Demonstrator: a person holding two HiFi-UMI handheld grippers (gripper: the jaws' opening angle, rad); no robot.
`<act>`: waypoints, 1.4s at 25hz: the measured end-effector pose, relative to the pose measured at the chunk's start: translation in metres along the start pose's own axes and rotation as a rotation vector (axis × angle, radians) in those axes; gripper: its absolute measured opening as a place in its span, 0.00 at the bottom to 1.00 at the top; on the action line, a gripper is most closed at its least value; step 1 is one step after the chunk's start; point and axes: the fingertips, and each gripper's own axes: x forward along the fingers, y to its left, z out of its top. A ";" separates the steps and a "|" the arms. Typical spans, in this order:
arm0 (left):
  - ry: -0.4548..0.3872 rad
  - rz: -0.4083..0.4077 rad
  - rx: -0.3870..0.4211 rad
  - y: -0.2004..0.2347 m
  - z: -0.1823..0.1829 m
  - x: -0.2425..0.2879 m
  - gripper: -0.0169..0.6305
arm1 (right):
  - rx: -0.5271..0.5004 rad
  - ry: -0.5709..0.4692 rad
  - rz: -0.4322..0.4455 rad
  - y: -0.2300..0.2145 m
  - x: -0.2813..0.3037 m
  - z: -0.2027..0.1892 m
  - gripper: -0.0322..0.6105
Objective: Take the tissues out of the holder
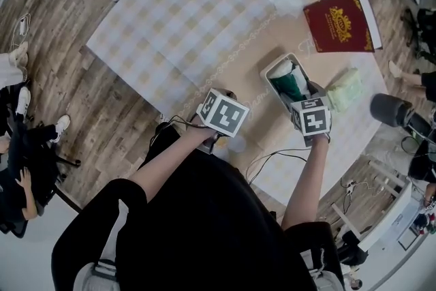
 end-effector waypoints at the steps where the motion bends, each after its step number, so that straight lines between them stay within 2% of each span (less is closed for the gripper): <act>1: 0.003 0.001 -0.002 0.000 -0.001 0.000 0.04 | -0.007 0.007 0.002 0.001 0.001 -0.001 0.62; 9: 0.014 0.008 -0.009 0.004 -0.007 0.002 0.04 | -0.030 0.057 0.010 0.006 0.002 -0.001 0.46; 14: 0.014 0.006 -0.005 0.004 -0.006 0.002 0.04 | -0.015 0.053 -0.003 0.007 -0.001 0.000 0.40; 26: 0.003 -0.007 0.002 0.009 -0.004 -0.009 0.04 | 0.096 -0.015 -0.053 0.007 -0.032 0.011 0.39; 35: -0.031 -0.016 0.025 0.012 -0.003 -0.026 0.04 | 0.132 -0.074 -0.127 0.018 -0.063 0.027 0.39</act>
